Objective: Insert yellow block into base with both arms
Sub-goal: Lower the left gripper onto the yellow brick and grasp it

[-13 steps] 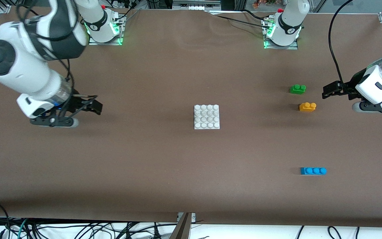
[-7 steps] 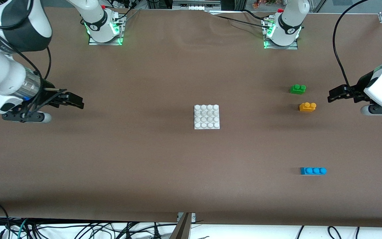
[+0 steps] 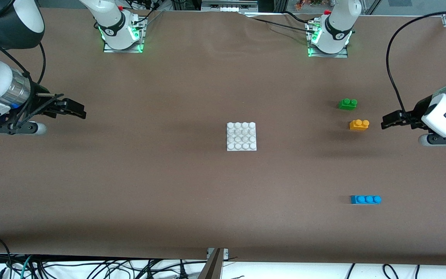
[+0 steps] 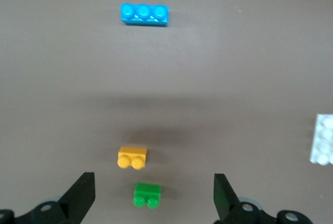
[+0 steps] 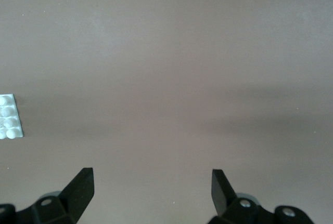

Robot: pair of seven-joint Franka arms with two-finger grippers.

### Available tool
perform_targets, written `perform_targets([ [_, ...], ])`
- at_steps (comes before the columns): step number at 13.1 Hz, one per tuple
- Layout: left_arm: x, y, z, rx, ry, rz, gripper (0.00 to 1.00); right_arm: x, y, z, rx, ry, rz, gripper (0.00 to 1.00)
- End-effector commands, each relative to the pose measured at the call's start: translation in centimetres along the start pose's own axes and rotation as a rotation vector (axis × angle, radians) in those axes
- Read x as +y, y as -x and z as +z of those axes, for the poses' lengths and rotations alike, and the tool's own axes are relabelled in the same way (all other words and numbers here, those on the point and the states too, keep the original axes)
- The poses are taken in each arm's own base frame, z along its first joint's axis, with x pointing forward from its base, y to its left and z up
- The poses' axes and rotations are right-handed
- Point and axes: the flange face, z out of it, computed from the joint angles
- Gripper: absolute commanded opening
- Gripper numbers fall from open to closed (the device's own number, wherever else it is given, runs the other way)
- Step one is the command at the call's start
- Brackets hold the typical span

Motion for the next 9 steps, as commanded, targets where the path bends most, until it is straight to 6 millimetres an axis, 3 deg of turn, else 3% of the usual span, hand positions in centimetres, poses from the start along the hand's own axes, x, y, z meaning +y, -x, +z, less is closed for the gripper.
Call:
perform_targets([
  [1, -1.4, -1.2, 3.4, -0.03, -0.039, 0.005, 1.0, 0.8, 0.8, -0.5, 0.001, 0.016, 0.004, 1.0],
  [4, -2.5, 0.0, 8.4, -0.061, -0.051, -0.001, 1.0, 0.6, 0.8, -0.3, -0.002, 0.018, 0.003, 1.0],
  [9, -4.6, 4.0, 16.7, -0.076, -0.053, 0.118, 1.0, 0.6, 0.6, -0.4, 0.004, 0.021, 0.004, 1.0],
])
